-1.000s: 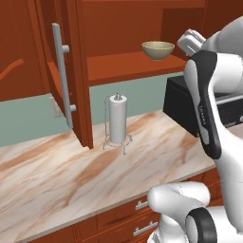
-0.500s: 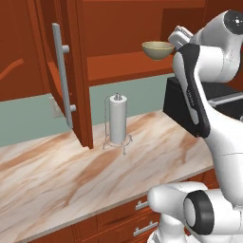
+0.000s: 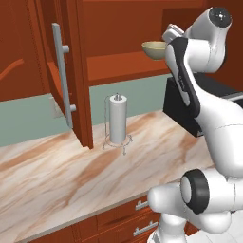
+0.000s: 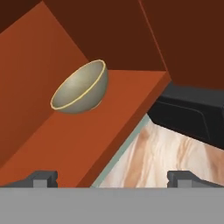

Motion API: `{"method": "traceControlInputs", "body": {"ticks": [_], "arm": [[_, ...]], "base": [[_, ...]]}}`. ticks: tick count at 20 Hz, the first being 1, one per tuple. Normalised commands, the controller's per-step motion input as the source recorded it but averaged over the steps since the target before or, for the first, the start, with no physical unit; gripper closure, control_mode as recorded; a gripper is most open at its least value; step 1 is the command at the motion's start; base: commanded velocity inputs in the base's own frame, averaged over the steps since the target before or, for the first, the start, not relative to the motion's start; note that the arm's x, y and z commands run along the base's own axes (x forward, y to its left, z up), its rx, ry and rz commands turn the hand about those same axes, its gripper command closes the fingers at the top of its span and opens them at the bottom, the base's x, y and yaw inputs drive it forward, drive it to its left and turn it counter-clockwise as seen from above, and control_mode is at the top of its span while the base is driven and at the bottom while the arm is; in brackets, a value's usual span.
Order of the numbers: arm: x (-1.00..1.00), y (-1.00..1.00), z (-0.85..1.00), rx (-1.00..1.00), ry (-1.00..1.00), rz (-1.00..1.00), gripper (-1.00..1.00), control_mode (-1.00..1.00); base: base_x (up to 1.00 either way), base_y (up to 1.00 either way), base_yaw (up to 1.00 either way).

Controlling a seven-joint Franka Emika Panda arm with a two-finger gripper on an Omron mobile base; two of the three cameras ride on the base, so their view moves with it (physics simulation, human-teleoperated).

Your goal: Take the smaller bowl and place it next to the appetizer plate on the dining counter , and place the larger bowl next to the plate with cooked food.

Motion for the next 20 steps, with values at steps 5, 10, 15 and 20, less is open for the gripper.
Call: {"method": "traceControlInputs", "body": {"ticks": [5,10,15,20], "arm": [[0.53,-0.07,-0.13,0.0,0.01,0.0,-1.0,-1.0],[0.62,0.0,-0.11,0.0,0.01,0.0,-1.0,-1.0],[0.63,0.0,-0.04,0.0,0.0,0.0,-1.0,-1.0],[0.57,0.0,-0.05,0.0,0.0,0.0,-1.0,-1.0]], "base": [[0.0,0.0,0.0],[0.0,0.0,0.0],[0.0,0.0,0.0],[0.0,0.0,0.0]]}}
